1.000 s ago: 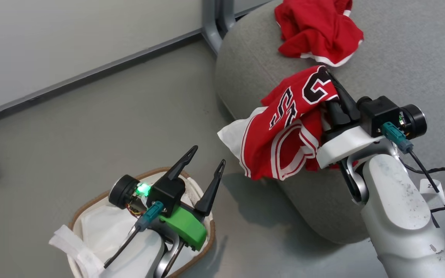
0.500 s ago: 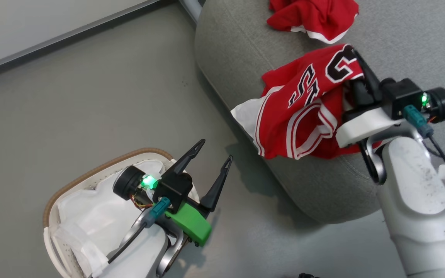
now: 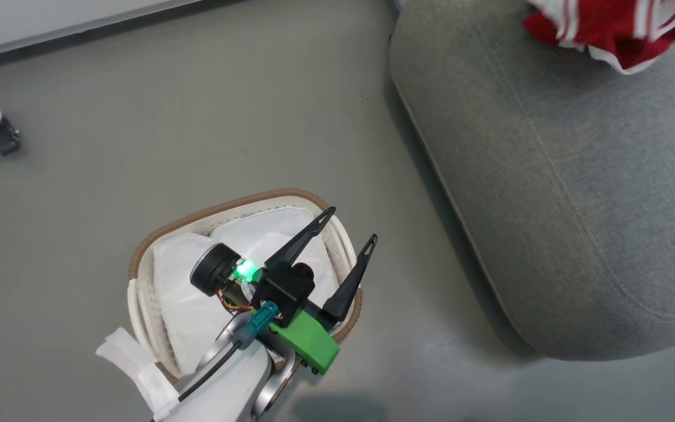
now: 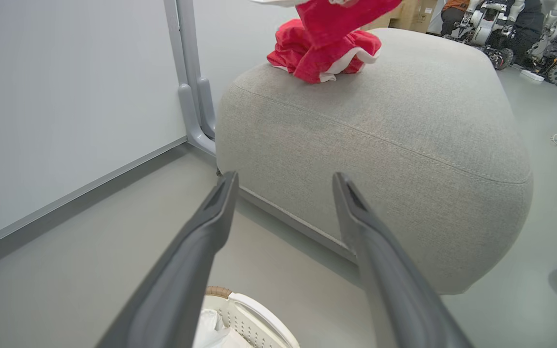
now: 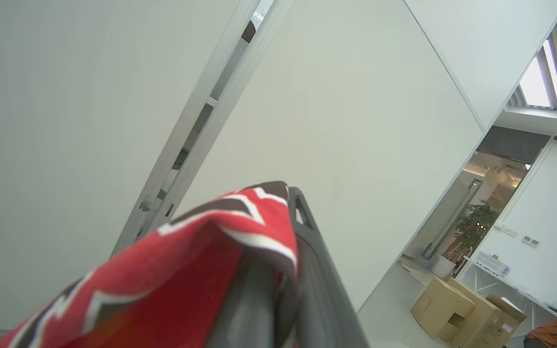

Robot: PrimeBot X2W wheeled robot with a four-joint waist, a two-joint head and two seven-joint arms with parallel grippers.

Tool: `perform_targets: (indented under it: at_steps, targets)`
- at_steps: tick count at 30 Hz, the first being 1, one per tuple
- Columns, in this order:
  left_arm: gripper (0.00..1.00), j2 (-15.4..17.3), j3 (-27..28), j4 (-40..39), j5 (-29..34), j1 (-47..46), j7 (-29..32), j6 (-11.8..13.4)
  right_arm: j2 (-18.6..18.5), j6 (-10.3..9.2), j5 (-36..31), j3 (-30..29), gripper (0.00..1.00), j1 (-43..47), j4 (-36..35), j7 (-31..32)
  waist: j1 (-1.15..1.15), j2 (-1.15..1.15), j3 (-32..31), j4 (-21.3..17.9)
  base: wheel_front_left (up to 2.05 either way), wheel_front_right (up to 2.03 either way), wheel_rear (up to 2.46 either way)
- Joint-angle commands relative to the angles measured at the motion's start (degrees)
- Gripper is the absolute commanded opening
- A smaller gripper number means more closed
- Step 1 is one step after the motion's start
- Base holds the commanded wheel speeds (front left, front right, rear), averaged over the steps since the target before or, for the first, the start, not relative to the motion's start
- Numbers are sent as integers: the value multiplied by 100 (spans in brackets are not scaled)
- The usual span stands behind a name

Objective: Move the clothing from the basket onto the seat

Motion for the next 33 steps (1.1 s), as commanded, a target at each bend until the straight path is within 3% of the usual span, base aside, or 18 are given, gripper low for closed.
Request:
perform_targets:
  at_steps: [1,5,10,20,26,28,29,30,33]
  targets:
    - [100,30,-3,-35,58,-115,-20,13,-297,-10,-44,-189,0,-234,-8,90,0,-1,363,568,0,0,0]
    - [100,77,27,-162,71,-198,-12,63,-948,-9,-72,-533,0,-564,172,323,0,-1,648,873,0,0,0]
    - [100,117,11,-334,132,-319,45,82,-1298,-9,-216,-960,0,-241,603,410,0,-1,1050,1068,0,0,0]
    - [100,210,-45,-564,211,-486,178,149,-263,-9,-564,-1746,0,720,1909,-196,0,-1,1555,973,0,0,0]
    - [100,259,-94,-617,208,-480,239,164,183,-9,-874,-1814,3,884,2140,-422,0,-1,1554,797,0,0,0]
    - [100,270,-103,-619,188,-475,229,167,332,-9,-965,-1771,42,919,2117,-451,0,-1,1529,744,0,0,0]
    - [100,269,-107,-617,177,-472,231,169,376,-9,-985,-1760,81,929,2093,-462,0,-1,1512,725,0,0,0]
    - [100,268,-110,-609,164,-470,229,172,425,-9,-1012,-1748,100,944,2051,-464,0,-1,1484,698,0,0,0]
    - [100,260,-108,-585,116,-458,212,181,568,-9,-1026,-1701,100,1026,1861,-471,0,-1,1392,639,0,0,0]
